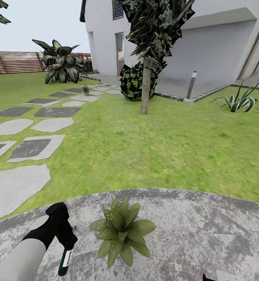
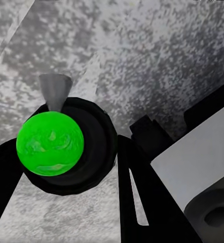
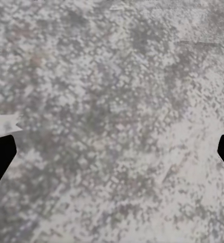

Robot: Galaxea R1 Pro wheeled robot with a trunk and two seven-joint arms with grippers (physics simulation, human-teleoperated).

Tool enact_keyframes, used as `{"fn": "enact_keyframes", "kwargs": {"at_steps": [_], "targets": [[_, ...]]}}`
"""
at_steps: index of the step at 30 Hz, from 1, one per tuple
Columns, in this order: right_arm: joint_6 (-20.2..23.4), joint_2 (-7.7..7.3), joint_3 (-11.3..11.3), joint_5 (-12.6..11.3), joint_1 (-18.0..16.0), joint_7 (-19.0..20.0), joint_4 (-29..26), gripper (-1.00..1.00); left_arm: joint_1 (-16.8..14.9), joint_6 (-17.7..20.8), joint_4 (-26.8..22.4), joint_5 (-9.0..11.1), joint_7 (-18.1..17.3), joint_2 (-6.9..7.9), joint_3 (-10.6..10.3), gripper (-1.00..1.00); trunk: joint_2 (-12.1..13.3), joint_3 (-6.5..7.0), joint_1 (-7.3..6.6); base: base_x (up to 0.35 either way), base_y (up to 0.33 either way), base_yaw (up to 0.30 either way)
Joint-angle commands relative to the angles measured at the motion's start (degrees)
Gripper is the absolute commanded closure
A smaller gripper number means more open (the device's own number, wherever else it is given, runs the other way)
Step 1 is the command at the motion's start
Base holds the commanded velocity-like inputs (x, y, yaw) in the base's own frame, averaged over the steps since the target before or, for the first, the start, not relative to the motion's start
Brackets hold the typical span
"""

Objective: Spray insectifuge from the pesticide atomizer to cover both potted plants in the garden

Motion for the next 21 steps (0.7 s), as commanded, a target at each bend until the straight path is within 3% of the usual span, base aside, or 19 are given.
{"fn": "enact_keyframes", "kwargs": {"at_steps": [1,10,15,21], "targets": [[-0.23,0.0,-0.35,0.6,-0.06,-0.21,0.11,-1.0,-0.03,0.57,-0.07,-0.52,-0.55,-0.06,0.13,1.0,-0.02,-0.05,-0.01,0.001,-0.181,0.011],[-0.23,0.08,-0.35,0.6,-0.06,-0.21,0.14,-1.0,-0.02,0.57,-0.01,-0.55,0.21,0.0,0.19,1.0,-0.02,-0.05,-0.01,-0.09,-0.222,0.075],[-0.23,0.08,-0.35,0.6,-0.06,-0.21,0.14,-1.0,-0.02,0.57,-0.08,-0.48,1.46,0.05,0.2,1.0,-0.02,-0.05,-0.01,-0.054,-0.041,0.254],[-0.23,0.09,-0.35,0.52,-0.06,-0.13,0.11,-1.0,-0.09,0.57,-0.57,-0.55,1.66,0.02,0.35,1.0,-1.22,-0.68,0.65,-0.003,-0.002,0.051]]}}
